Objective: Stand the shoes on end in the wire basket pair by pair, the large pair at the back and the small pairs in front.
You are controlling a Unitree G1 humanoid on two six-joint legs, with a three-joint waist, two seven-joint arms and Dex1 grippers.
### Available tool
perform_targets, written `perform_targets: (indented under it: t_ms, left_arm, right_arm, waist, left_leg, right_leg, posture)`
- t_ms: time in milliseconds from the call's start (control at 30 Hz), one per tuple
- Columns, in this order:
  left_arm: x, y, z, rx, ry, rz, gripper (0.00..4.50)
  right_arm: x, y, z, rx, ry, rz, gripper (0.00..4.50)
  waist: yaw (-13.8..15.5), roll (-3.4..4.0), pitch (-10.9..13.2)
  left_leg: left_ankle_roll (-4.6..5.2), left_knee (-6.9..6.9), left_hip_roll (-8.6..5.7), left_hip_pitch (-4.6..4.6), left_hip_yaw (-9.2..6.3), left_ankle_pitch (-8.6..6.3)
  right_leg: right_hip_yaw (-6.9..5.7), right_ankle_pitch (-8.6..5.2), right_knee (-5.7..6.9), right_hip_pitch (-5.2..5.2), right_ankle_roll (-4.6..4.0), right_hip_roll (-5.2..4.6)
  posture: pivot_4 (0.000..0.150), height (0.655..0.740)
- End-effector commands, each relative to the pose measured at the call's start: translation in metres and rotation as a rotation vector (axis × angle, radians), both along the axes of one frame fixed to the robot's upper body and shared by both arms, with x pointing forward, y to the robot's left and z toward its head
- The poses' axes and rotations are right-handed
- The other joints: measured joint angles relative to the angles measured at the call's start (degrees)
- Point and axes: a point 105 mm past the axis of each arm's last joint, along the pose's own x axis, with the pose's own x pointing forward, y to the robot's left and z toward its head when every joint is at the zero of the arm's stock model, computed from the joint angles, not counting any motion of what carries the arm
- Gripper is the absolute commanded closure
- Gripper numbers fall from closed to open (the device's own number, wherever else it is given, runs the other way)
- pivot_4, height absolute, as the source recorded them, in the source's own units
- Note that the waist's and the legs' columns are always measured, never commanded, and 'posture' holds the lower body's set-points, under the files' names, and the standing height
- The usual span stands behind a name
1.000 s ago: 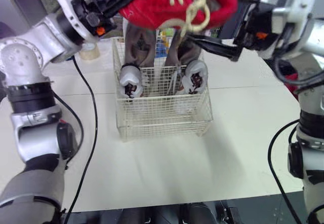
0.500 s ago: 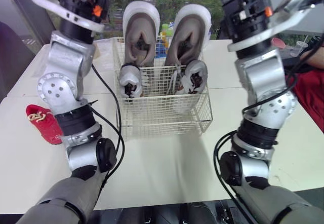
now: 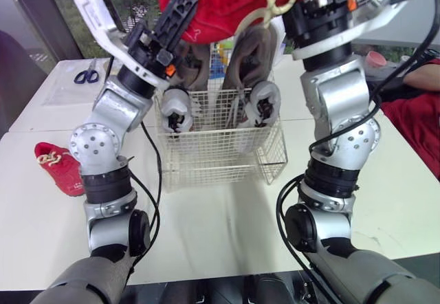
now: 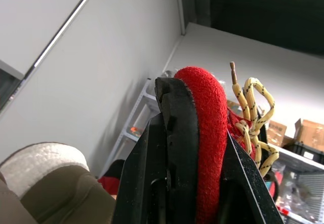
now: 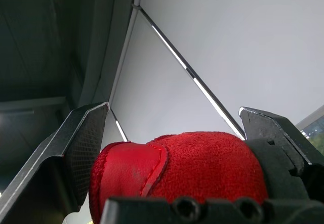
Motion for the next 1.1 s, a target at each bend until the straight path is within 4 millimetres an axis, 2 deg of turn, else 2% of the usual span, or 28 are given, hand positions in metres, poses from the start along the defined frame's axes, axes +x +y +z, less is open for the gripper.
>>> perform_targets:
  t_ms: [33,67,100,233,300,333,567,733,833,967,1100]
  left_arm:
    - [-0.005,-0.006,0.007,0.021,-0.035,-0.003,4.29]
    - [-0.005,-0.006,0.007,0.019,-0.034,-0.004,4.29]
    - [-0.005,-0.007,0.006,0.025,-0.036,-0.002,4.29]
    - [-0.007,-0.009,0.004,0.049,-0.036,-0.009,4.29]
    - [-0.008,-0.007,0.002,0.056,-0.027,-0.023,4.29]
    - [-0.007,-0.005,0.0,0.071,-0.016,-0.013,3.28]
    - [-0.021,0.01,-0.013,0.201,0.005,0.042,0.05]
    - [-0.042,0.021,-0.031,0.324,0.036,0.064,0.05]
    - [-0.053,0.024,-0.042,0.397,0.063,0.072,0.05]
    - [-0.082,0.022,-0.072,0.555,0.13,0.047,0.05]
    - [-0.086,0.025,-0.1,0.599,0.239,0.104,0.05]
  right_arm:
    - [-0.017,0.012,0.007,-0.039,-0.071,0.021,0.58]
    - [-0.016,0.012,0.006,-0.041,-0.07,0.018,0.83]
    - [-0.017,0.013,0.006,-0.045,-0.072,0.016,1.41]
    - [-0.018,0.015,0.005,-0.048,-0.077,0.018,2.92]
    - [-0.019,0.014,0.005,-0.048,-0.078,0.018,3.31]
    - [-0.019,0.013,0.006,-0.047,-0.079,0.017,3.33]
    - [-0.02,-0.001,0.017,-0.055,-0.105,0.001,3.33]
    - [-0.018,-0.03,0.031,-0.046,-0.134,-0.016,3.33]
    - [-0.021,-0.044,0.033,-0.135,-0.182,-0.044,3.33]
    - [-0.039,-0.065,0.021,-0.563,-0.332,-0.059,3.33]
    - [-0.041,-0.067,-0.001,-0.864,-0.37,-0.043,3.33]
  waist:
    - [0.0,0.0,0.0]
    - [0.0,0.0,0.0]
    - [0.0,0.0,0.0]
    - [0.0,0.0,0.0]
    - [0.0,0.0,0.0]
    - [-0.1,0.0,0.0]
    - [-0.9,0.03,0.0]
    - [-1.0,0.03,0.0]
    - [-0.8,0.03,0.0]
    - [-0.7,0.09,0.1]
    - [-1.1,0.11,0.1]
  left_leg:
    - [0.0,0.0,0.0,0.0,0.0,0.0]
    - [0.0,0.0,0.0,0.0,0.0,0.0]
    - [0.0,0.0,0.0,0.0,0.0,0.0]
    - [0.0,0.0,0.0,0.0,-0.01,0.0]
    - [0.0,0.0,0.0,0.0,-0.01,0.0]
    - [0.0,-0.01,0.0,0.0,0.0,0.0]
    - [-0.01,-0.03,0.01,-0.01,-0.03,0.0]
    - [-0.02,-0.07,0.03,0.0,-0.03,-0.01]
    - [-0.03,-0.07,0.02,0.0,-0.03,-0.01]
    - [0.08,-0.08,-0.03,-0.04,-0.01,-0.1]
    - [0.48,-0.22,0.01,-0.05,0.01,-0.36]
  right_leg:
    - [0.0,0.0,0.0,0.0,0.0,0.0]
    - [0.0,0.0,0.0,0.0,0.0,0.0]
    - [0.0,0.0,0.0,0.0,0.0,0.0]
    - [0.0,0.0,0.0,0.0,0.0,0.0]
    - [0.0,0.0,0.0,0.0,0.0,0.0]
    - [0.0,0.0,0.0,-0.01,0.0,0.0]
    - [0.01,0.0,-0.02,-0.03,0.0,0.0]
    - [0.05,-0.01,0.0,-0.06,-0.01,0.0]
    - [0.05,-0.01,-0.01,-0.06,-0.01,-0.04]
    - [0.06,-0.04,-0.33,-0.07,-0.05,-0.13]
    - [0.06,-0.12,-0.75,0.01,-0.22,-0.14]
  posture:
    - [0.15,0.74]
    - [0.15,0.74]
    - [0.15,0.74]
    - [0.15,0.74]
    - [0.15,0.74]
    - [0.15,0.74]
    - [0.15,0.74]
    - [0.15,0.74]
    - [0.15,0.74]
    - [0.15,0.74]
    - [0.15,0.74]
